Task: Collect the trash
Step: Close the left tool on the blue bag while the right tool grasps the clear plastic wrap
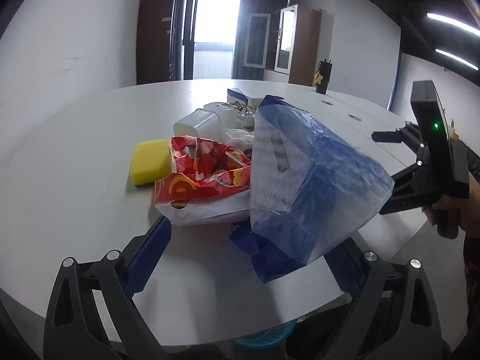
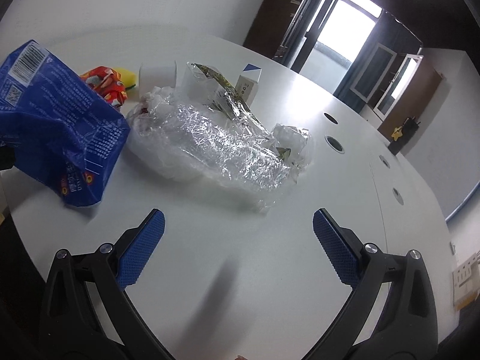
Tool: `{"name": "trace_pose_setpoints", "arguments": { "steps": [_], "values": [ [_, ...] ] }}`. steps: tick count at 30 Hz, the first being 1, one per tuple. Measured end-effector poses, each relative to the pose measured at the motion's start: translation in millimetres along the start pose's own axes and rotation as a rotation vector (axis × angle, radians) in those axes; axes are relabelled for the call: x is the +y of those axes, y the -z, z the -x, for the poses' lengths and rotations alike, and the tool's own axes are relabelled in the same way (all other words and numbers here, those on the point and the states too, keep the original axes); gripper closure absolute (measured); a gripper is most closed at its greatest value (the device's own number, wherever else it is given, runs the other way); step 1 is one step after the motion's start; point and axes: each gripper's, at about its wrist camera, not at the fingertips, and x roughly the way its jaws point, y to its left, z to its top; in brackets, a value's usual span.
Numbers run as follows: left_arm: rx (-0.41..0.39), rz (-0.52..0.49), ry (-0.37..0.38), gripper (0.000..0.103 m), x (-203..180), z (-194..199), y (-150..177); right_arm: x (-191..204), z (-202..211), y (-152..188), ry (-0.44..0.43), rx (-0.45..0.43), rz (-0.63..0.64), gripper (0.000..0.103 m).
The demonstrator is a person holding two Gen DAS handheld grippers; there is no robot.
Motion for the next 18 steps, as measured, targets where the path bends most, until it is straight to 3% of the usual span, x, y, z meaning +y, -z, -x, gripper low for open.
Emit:
{"name": "trace_pose_setpoints", "arguments": {
  "steps": [6,10,13,15,17,18],
  "values": [
    [0.015,0.014,0.034,0.021,1.4,-5.9,3.8,0.9,-28.0,-19.7,-0.008,0.057,0.134,0.008],
    [0.022,-0.011,0.005,0.03,-0.4,-12.0,6.4,7.5,-39.9,-28.6,-0.011,0.061,0.215,0.008],
    [0.029,0.007,0.031,0.049,1.4,-12.8,6.2,12.2,-51.6,-33.3,-0.023,0.092,0.28,0.009],
    [0.037,0.036,0.065,0.061,3.6,-12.4,5.9,12.9,-59.9,-36.6,-0.007,0.12,0.287,0.014],
    [0.043,0.031,0.062,0.068,2.8,-13.7,7.0,12.4,-63.7,-39.5,-0.016,0.146,0.275,0.029],
    [0.047,0.029,0.063,0.07,2.6,-14.3,7.5,13.2,-65.6,-39.9,-0.026,0.154,0.27,0.031]
  ]
}}
